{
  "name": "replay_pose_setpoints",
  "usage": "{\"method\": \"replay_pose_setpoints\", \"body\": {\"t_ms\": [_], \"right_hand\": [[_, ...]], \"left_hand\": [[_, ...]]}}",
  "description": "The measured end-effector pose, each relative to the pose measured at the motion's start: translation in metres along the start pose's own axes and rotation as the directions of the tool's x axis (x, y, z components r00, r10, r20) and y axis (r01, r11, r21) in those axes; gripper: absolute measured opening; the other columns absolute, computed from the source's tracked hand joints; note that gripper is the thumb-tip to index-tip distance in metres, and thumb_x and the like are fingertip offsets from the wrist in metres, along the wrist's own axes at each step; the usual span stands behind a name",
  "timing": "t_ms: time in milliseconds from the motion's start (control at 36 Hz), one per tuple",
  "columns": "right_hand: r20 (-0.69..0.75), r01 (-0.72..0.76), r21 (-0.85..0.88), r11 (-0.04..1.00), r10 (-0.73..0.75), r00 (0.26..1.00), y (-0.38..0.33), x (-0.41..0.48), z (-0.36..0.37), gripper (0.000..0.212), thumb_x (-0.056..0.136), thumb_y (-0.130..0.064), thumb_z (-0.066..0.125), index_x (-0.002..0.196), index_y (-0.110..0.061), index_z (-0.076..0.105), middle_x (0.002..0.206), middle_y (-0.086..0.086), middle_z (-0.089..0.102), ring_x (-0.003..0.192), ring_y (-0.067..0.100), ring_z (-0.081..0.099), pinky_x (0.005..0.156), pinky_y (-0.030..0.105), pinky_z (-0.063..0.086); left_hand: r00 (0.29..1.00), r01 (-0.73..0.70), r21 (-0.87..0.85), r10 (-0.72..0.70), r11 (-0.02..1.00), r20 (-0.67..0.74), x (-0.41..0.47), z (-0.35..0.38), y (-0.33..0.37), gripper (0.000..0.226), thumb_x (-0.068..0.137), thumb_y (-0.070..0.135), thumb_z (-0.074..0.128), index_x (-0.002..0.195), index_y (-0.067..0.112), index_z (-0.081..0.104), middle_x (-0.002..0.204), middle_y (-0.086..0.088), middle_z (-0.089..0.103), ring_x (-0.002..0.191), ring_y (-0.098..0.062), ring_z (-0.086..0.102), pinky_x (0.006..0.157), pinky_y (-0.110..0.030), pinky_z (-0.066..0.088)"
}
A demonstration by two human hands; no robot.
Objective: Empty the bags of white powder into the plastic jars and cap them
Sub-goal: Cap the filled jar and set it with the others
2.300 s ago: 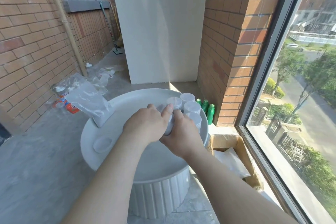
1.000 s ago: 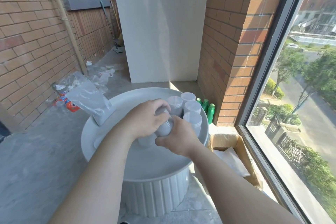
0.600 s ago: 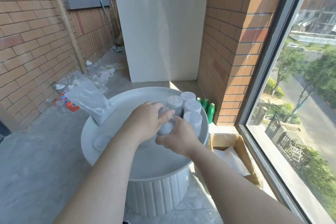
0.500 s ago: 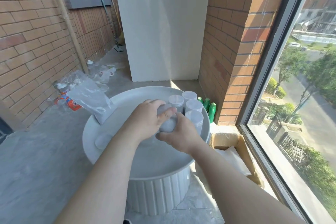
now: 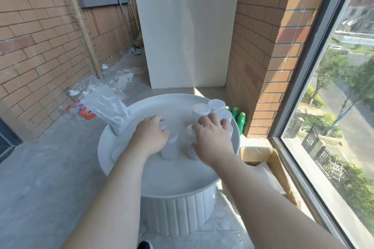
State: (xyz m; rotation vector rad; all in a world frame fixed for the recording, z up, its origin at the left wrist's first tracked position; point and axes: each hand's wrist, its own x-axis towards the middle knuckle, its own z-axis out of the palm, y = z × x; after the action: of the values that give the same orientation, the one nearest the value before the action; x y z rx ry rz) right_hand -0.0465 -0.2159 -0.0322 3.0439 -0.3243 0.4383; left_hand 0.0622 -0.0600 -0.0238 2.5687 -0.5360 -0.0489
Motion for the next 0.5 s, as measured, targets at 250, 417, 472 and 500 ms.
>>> {"method": "replay_pose_setpoints", "body": {"t_ms": [250,417,472,500], "right_hand": [[-0.014,-0.077,-0.043,0.996,0.077,0.997,0.002,0.017,-0.002,0.025,0.084,-0.005,0.052,0.103,-0.018,0.063,0.106,0.001,0.057,0.112,0.029,0.042,0.088,0.041,0.025],[-0.011,-0.157,-0.058,0.986,0.157,0.988,0.004,0.024,0.008,0.033,0.080,-0.003,0.052,0.107,-0.020,0.061,0.105,-0.003,0.058,0.119,0.028,0.040,0.092,0.043,0.027],[-0.004,-0.175,-0.066,0.982,0.175,0.985,0.005,0.027,0.010,0.035,0.079,-0.003,0.052,0.109,-0.020,0.061,0.106,-0.003,0.058,0.120,0.028,0.040,0.093,0.043,0.028],[0.002,-0.181,-0.067,0.981,0.182,0.983,0.005,0.028,0.011,0.036,0.079,-0.003,0.052,0.109,-0.020,0.061,0.106,-0.004,0.058,0.121,0.028,0.040,0.093,0.043,0.028]], "left_hand": [[0.984,-0.092,-0.022,0.095,0.995,0.150,-0.005,0.015,0.008,0.090,0.074,0.039,0.080,0.150,0.022,0.036,0.153,0.001,0.039,0.141,-0.019,0.035,0.113,-0.032,0.033],[0.975,-0.096,-0.023,0.098,0.995,0.200,-0.005,0.009,0.009,0.096,0.068,0.038,0.086,0.149,0.029,0.034,0.144,0.003,0.047,0.129,-0.016,0.048,0.103,-0.030,0.042],[0.962,-0.108,-0.027,0.111,0.994,0.250,-0.009,0.003,0.012,0.098,0.067,0.035,0.087,0.149,0.030,0.035,0.143,0.004,0.049,0.126,-0.016,0.051,0.099,-0.027,0.043],[0.955,-0.114,-0.024,0.116,0.993,0.273,-0.011,0.000,0.013,0.098,0.067,0.035,0.088,0.149,0.031,0.035,0.143,0.004,0.049,0.125,-0.015,0.051,0.098,-0.026,0.043]]}}
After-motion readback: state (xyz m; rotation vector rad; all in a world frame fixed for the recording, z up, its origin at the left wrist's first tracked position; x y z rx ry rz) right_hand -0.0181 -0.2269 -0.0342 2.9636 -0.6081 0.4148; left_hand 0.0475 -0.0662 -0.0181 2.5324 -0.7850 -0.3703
